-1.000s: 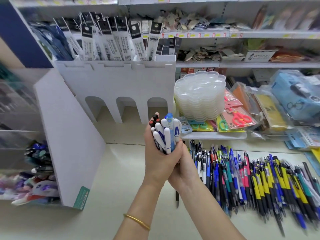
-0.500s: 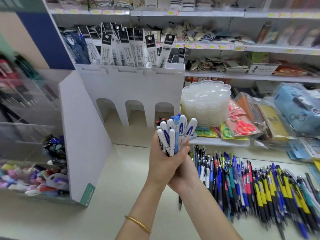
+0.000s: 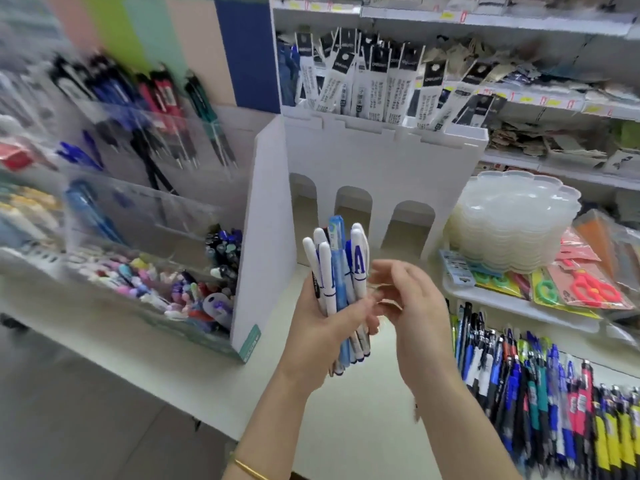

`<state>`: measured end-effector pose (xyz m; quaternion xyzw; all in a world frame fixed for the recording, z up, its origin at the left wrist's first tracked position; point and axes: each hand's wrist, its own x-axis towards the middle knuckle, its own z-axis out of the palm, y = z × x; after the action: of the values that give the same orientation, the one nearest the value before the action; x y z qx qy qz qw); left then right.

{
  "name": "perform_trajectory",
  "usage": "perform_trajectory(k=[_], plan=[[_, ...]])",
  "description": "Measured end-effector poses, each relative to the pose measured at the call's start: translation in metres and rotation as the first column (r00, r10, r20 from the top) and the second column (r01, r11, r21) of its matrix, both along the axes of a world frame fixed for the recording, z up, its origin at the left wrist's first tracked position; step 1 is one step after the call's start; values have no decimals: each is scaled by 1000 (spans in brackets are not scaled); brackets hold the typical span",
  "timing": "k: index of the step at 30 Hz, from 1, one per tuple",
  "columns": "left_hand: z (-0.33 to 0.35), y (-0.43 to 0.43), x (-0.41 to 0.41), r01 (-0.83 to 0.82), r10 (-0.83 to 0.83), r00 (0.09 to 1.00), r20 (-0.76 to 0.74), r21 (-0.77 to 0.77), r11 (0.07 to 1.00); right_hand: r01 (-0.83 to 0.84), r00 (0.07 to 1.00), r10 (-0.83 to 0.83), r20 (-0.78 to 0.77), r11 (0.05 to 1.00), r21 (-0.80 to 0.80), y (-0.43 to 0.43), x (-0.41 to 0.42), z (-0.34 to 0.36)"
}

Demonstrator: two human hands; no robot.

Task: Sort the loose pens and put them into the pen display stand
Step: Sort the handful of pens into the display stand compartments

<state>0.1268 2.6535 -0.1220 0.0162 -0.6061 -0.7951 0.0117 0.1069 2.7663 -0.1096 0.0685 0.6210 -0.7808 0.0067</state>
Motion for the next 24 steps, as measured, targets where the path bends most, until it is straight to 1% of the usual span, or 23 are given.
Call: perform_trajectory(k=[3,6,7,9,11,15,17,19,21,24], plan=[[10,-26,13,2,-3,1000,22,35,999,-173,971,186,-148,980,94,-24,-3,21],[21,-56,24,-57,53,997,61,70,996,-296,908,336,-251,937,183,-55,-3,35],[23,-67,26,-71,64,996,69,91,993,-314,891,367,-269,924,220,-67,-3,38],[26,-92,28,-69,60,995,79,114,991,-290,871,392,-295,896,335,-92,-2,40],[30,-119,26,-56,47,995,89,108,993,-246,867,384,-316,883,400,-118,-4,42],[31,-180,18,-38,31,996,83,87,995,-203,887,348,-305,885,419,-177,-9,46],[29,-214,13,-25,18,996,91,76,997,-151,903,306,-303,883,445,-209,-10,46],[27,-248,6,12,-15,995,97,27,1000,-94,925,252,-285,878,470,-242,-12,44],[27,-275,-2,58,-57,993,100,-7,998,-35,942,202,-268,853,520,-269,-13,41],[26,-306,-13,136,-135,984,121,-6,991,38,954,150,-261,801,598,-297,-15,40]])
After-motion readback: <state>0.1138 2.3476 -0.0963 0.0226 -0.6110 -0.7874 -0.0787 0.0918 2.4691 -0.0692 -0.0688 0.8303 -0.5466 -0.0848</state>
